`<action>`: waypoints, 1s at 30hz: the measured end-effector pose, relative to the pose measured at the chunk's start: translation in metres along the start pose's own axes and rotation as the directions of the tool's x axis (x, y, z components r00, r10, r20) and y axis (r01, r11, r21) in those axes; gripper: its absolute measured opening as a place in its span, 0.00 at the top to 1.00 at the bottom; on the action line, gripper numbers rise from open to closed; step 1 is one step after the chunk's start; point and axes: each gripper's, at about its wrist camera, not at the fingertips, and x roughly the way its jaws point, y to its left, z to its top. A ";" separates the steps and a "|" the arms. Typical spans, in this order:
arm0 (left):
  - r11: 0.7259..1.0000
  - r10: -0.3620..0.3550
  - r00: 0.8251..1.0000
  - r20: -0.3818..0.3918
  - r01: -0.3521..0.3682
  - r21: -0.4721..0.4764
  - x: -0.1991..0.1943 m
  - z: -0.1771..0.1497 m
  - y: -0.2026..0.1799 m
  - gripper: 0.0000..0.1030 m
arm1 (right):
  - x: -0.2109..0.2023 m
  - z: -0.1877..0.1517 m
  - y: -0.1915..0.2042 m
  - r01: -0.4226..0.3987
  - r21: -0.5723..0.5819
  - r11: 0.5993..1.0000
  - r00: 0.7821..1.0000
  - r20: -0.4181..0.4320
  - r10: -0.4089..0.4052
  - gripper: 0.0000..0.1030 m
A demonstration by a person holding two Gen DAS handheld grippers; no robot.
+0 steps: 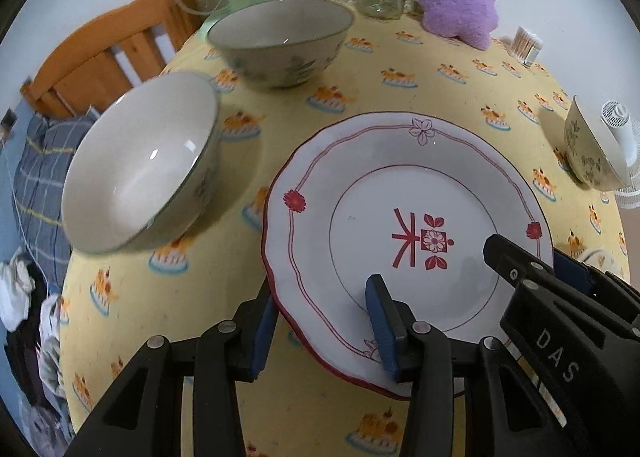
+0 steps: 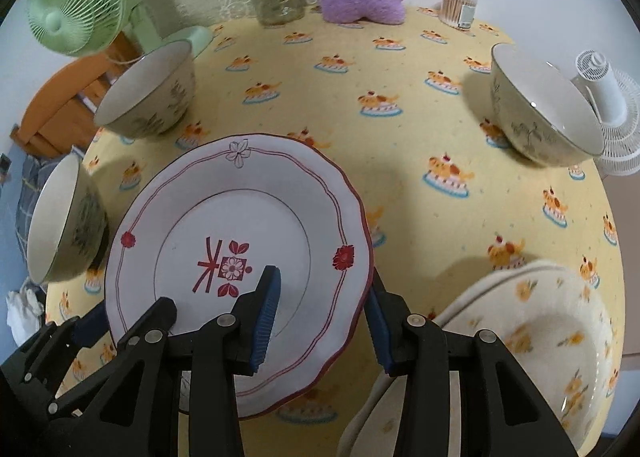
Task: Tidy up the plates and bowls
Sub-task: 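Lift the character plate and carry it over the orange-flower plate stack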
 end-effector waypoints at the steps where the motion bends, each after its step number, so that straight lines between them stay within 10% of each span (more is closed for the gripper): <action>1: 1.000 0.001 1.000 -0.002 -0.001 -0.004 -0.001 -0.003 0.002 0.57 | 0.000 -0.002 0.002 0.001 -0.002 1.000 1.000 -0.003 -0.001 0.55; 30: 0.999 0.042 0.999 0.007 -0.042 -0.013 0.022 0.033 0.006 0.46 | 0.033 0.036 0.009 -0.002 -0.061 0.998 1.000 -0.024 0.000 0.54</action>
